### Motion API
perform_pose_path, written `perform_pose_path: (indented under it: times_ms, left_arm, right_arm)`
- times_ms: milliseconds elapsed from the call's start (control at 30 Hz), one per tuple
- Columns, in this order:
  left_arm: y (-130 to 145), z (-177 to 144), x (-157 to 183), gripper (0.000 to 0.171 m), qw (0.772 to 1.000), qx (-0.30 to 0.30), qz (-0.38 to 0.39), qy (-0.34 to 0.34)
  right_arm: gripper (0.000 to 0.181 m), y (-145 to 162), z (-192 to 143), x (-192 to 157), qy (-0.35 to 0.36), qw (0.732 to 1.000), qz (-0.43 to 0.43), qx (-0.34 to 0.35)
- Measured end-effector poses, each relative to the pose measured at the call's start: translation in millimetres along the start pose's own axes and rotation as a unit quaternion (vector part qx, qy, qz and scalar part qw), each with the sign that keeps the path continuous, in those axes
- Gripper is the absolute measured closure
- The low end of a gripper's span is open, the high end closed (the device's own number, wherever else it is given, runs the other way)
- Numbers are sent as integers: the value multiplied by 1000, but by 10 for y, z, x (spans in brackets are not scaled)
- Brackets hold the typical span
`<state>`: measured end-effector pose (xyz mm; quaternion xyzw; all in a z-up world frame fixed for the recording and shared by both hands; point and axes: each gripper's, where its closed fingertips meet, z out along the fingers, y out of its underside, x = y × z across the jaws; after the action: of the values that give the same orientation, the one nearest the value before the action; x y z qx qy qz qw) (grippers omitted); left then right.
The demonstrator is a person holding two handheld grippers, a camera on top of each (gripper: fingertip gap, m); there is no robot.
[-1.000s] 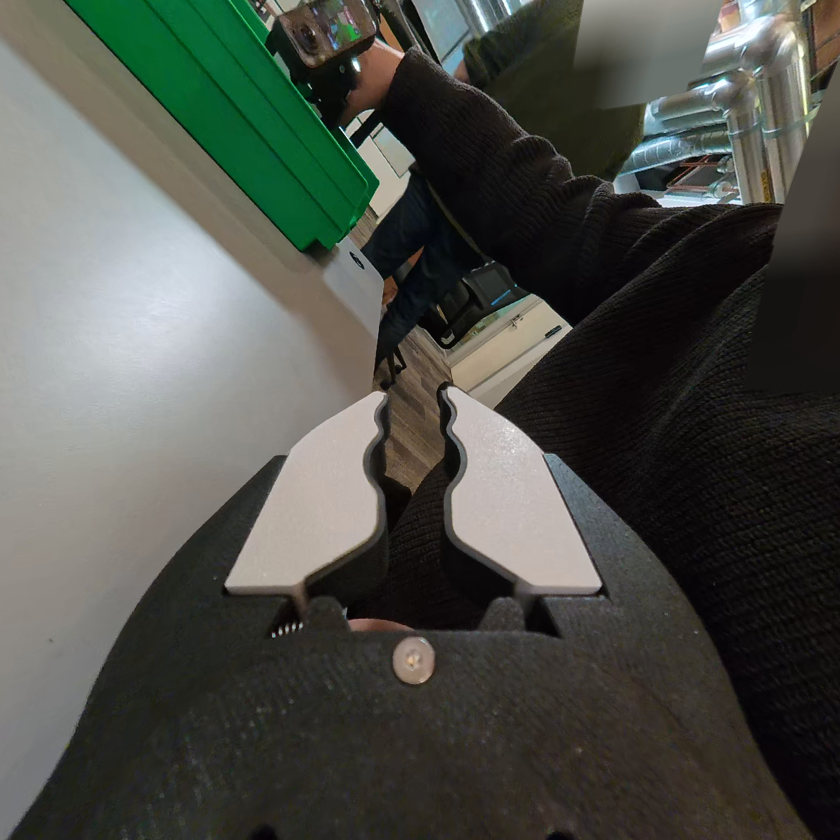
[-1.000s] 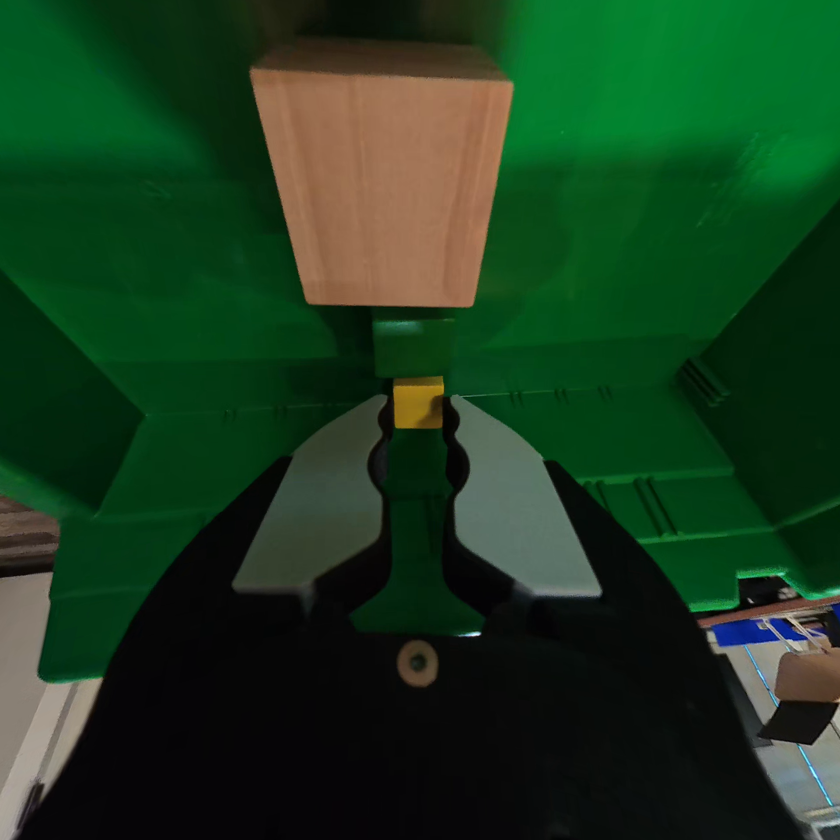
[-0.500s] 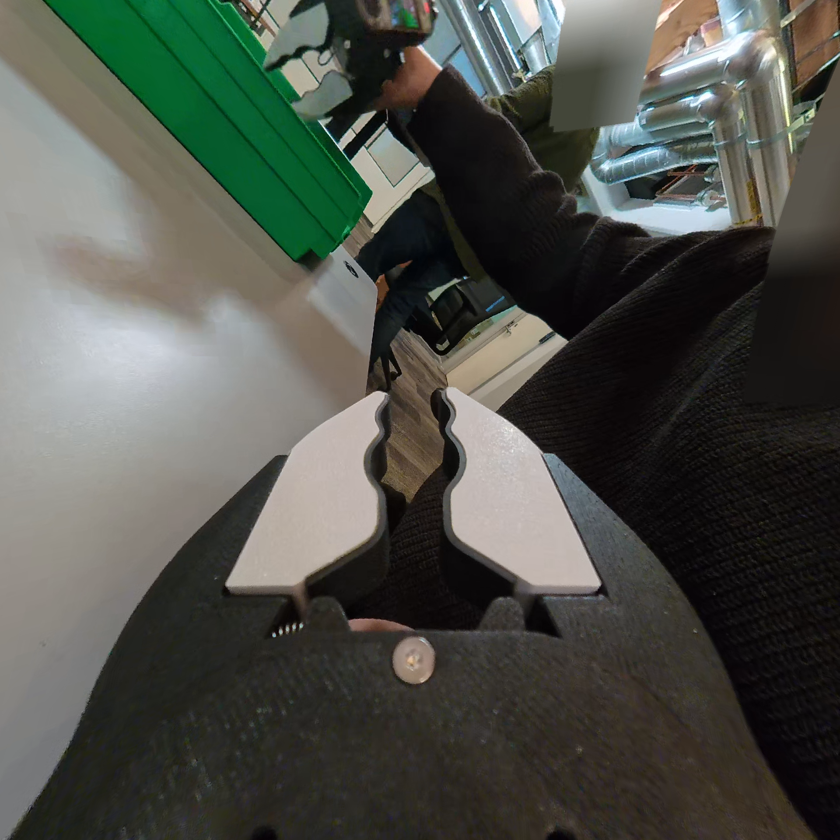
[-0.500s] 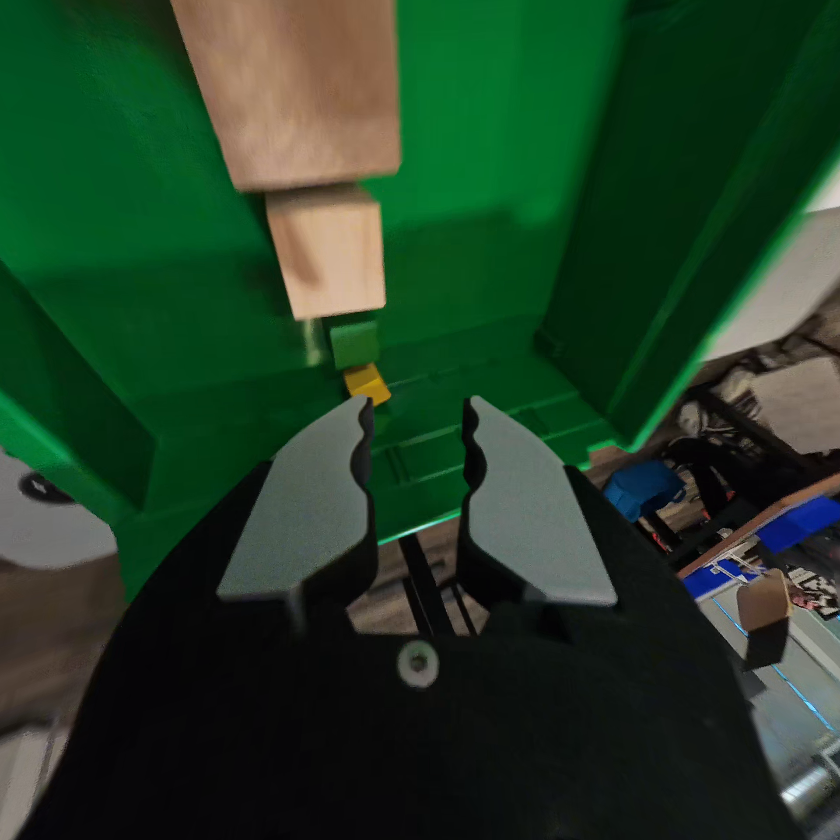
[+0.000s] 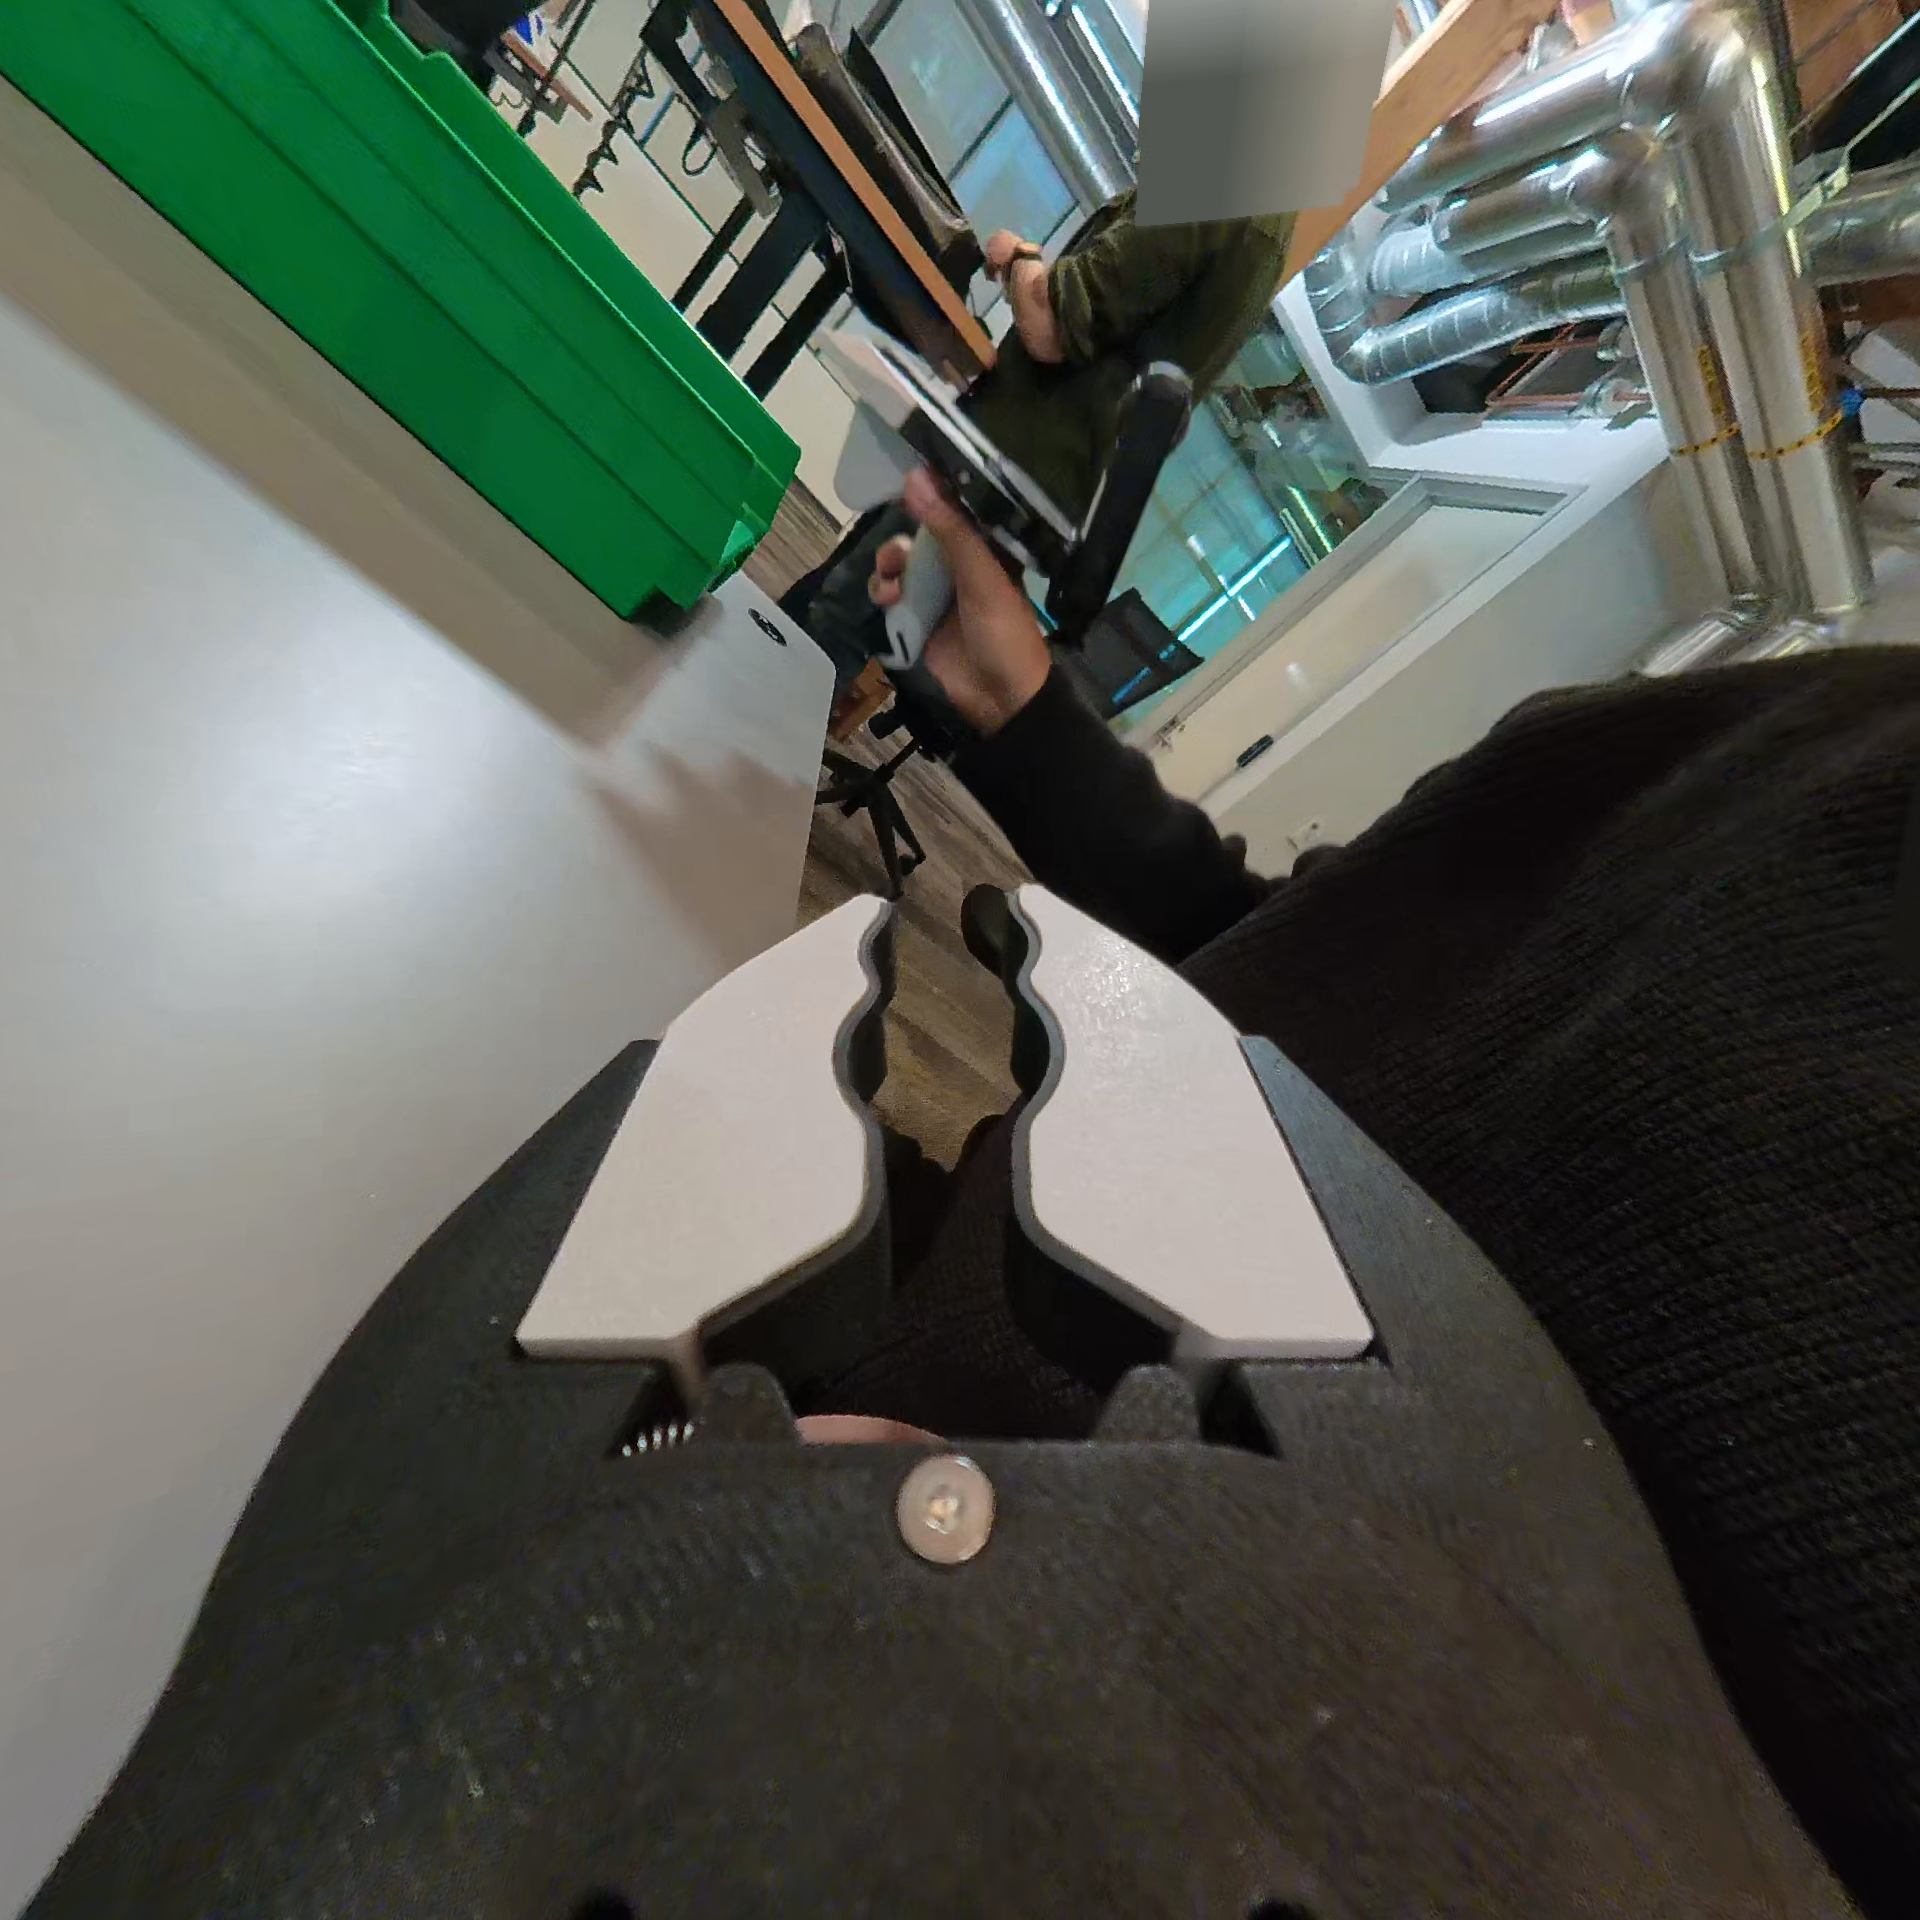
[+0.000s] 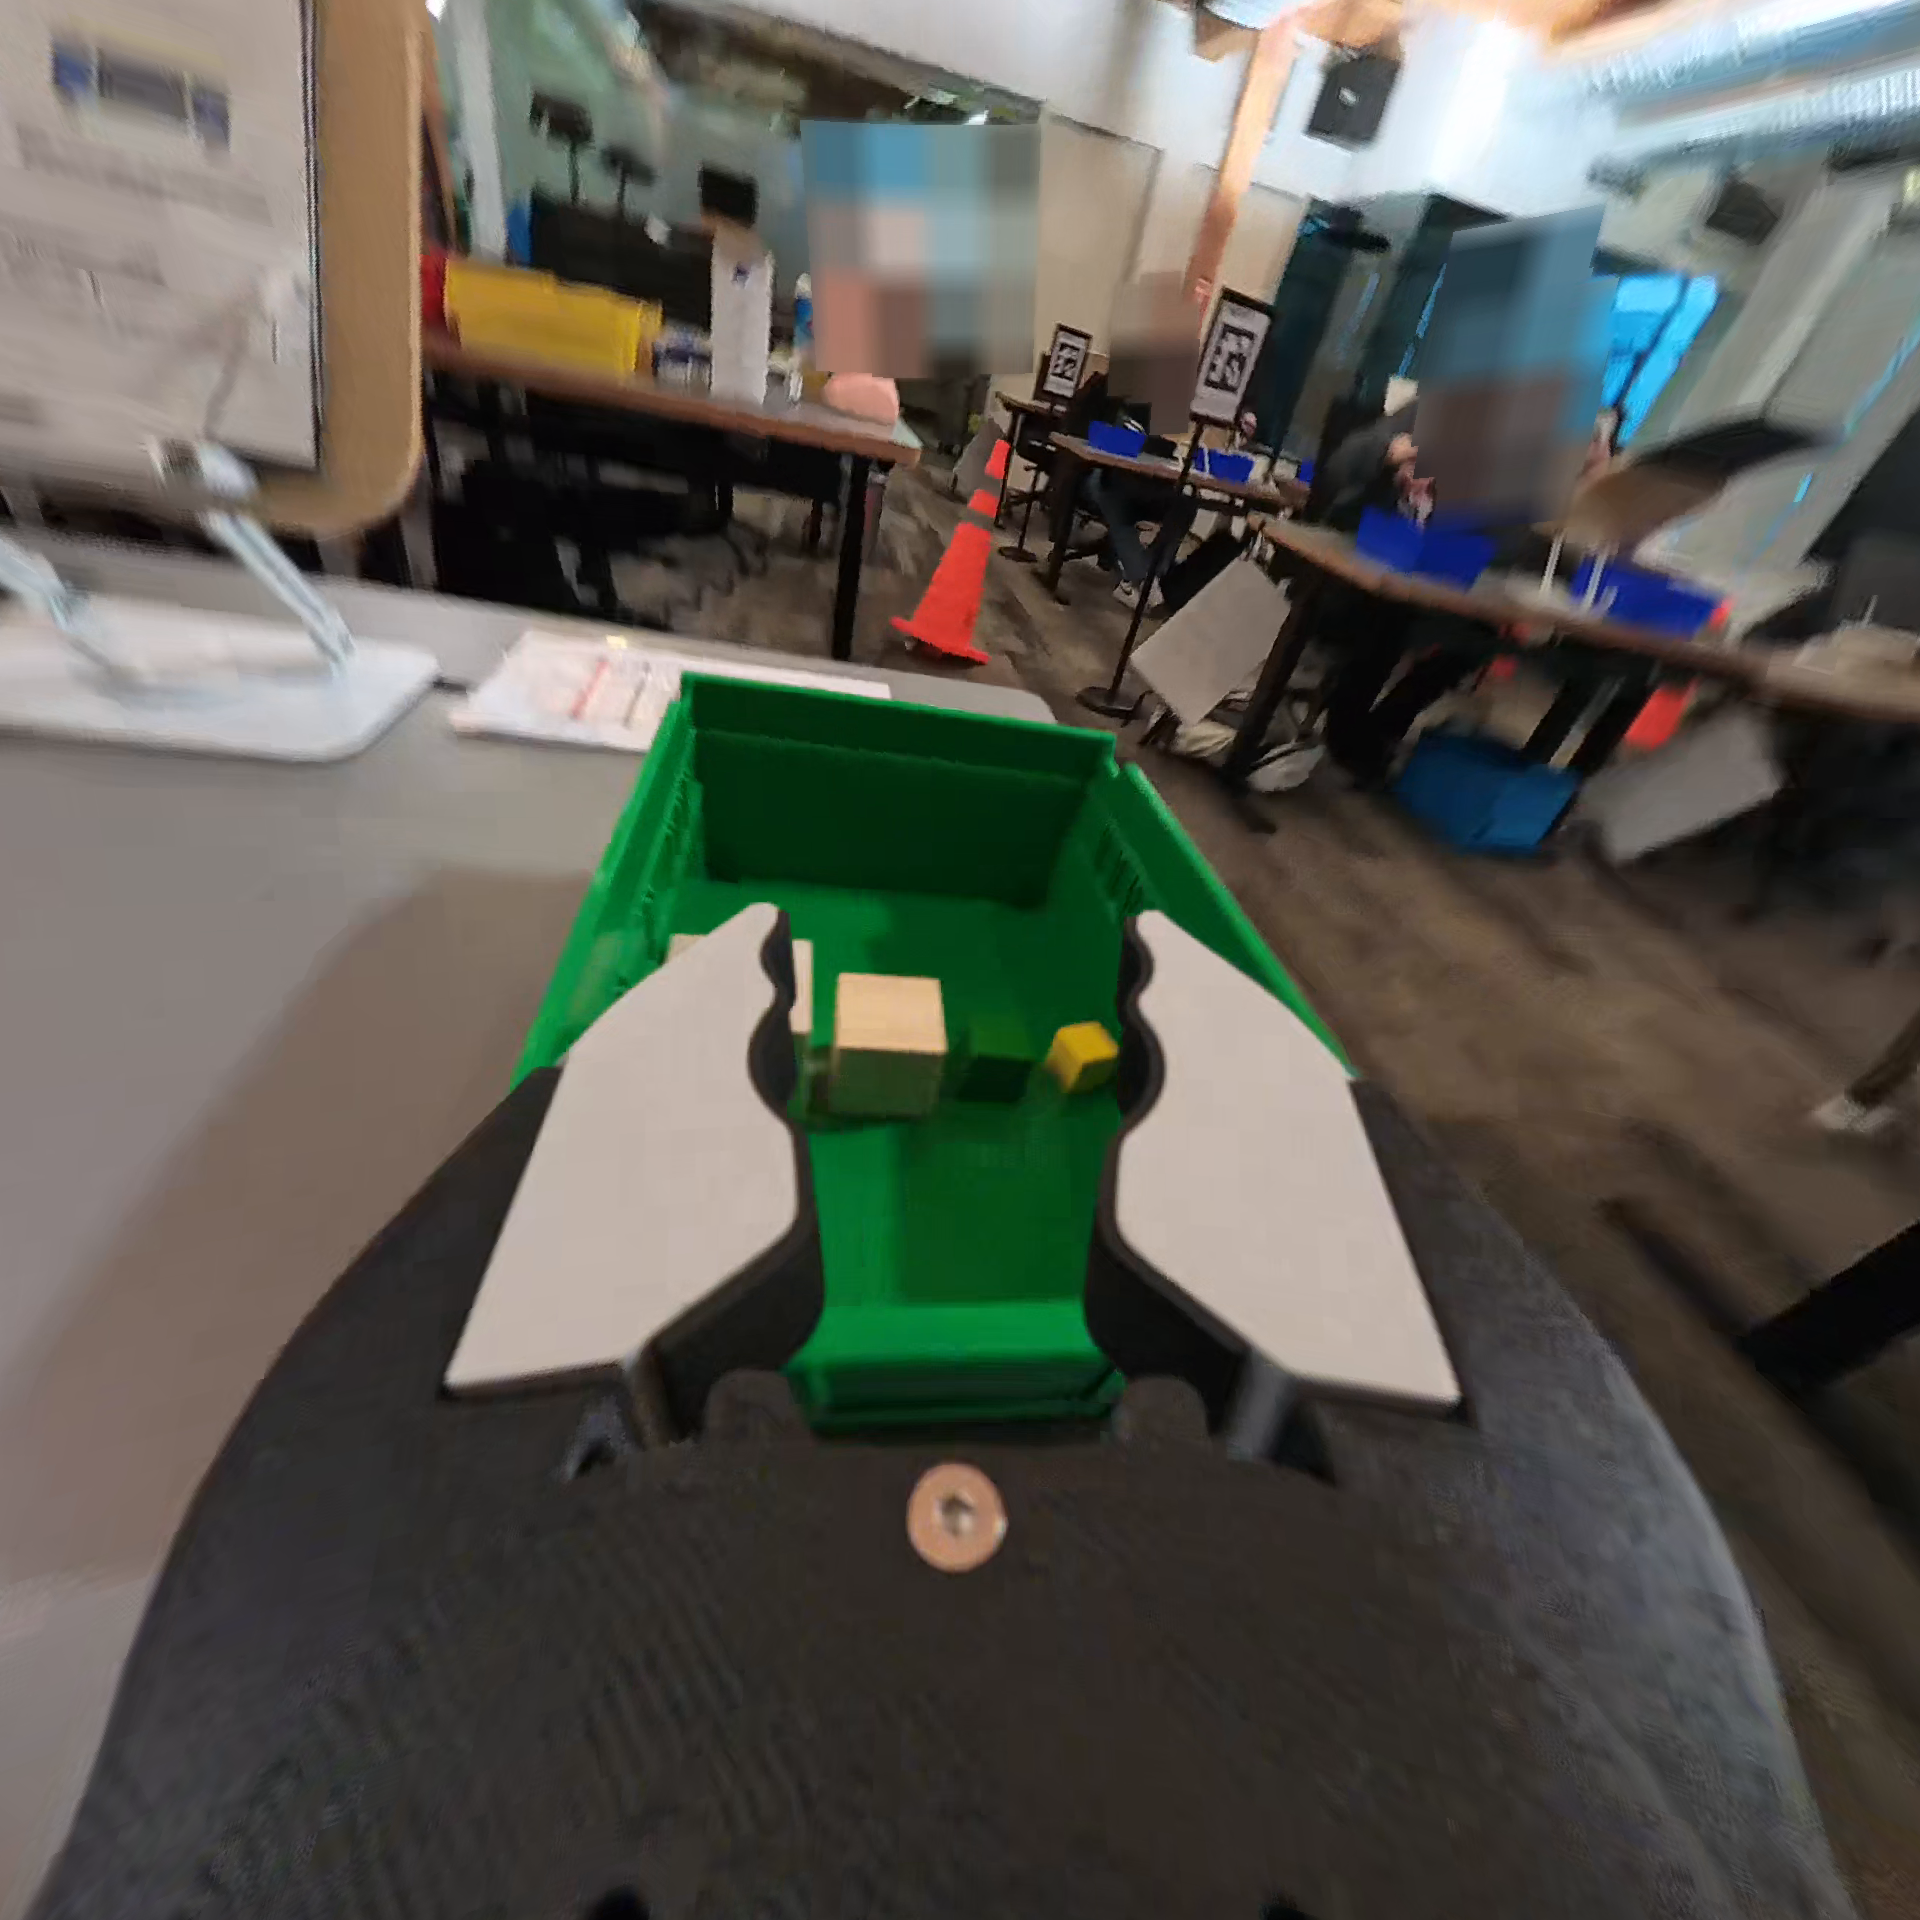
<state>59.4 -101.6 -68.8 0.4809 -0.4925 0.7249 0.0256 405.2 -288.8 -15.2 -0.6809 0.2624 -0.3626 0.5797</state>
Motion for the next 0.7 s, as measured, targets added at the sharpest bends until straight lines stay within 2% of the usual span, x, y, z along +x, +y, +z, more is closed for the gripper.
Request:
perform_pose_path:
  times_ms: [67,133,200,267,333,400,467,500,567,600,633,667,700]
  left_arm:
    - [8,1,4,152,1000,0,-6,1]
    - [-1,2,9,152,1000,5,-8,-1]
    - [-5,5,23,152,1000,8,-9,0]
    - [5,11,30,152,1000,8,-8,-2]
    - [19,25,31,152,1000,4,-2,-5]
    - [40,42,25,152,1000,-3,5,-8]
    - [73,56,-2,152,1000,-13,14,-14]
    - [91,59,-22,152,1000,-18,18,-18]
    - [124,58,-74,152,999,-29,25,-27]
    - [124,54,-97,152,999,-30,26,-31]
    - [113,49,-114,152,999,-29,25,-33]
    - [91,42,-122,152,999,-25,23,-33]
    - [64,35,-127,152,999,-20,20,-33]
  right_arm:
    - [128,80,-177,28,3,996,85,11]
    - [136,109,-254,53,4,995,100,19]
    - [149,105,-192,107,-3,998,56,0]
    - [154,42,-13,181,-26,999,-7,-29]
    - [154,133,264,212,-80,986,-82,-120]
    - [147,266,553,280,-130,956,-154,-214]
    - [128,372,813,256,-213,904,-262,-261]
    - [123,483,895,290,-249,859,-343,-286]
    - [118,733,1001,514,-286,742,-498,-347]
    - [118,845,1016,621,-303,683,-547,-377]
    - [118,934,1029,696,-315,638,-578,-400]
    - [119,1010,1031,715,-331,606,-592,-416]
    - [121,1060,1050,704,-342,587,-600,-424]
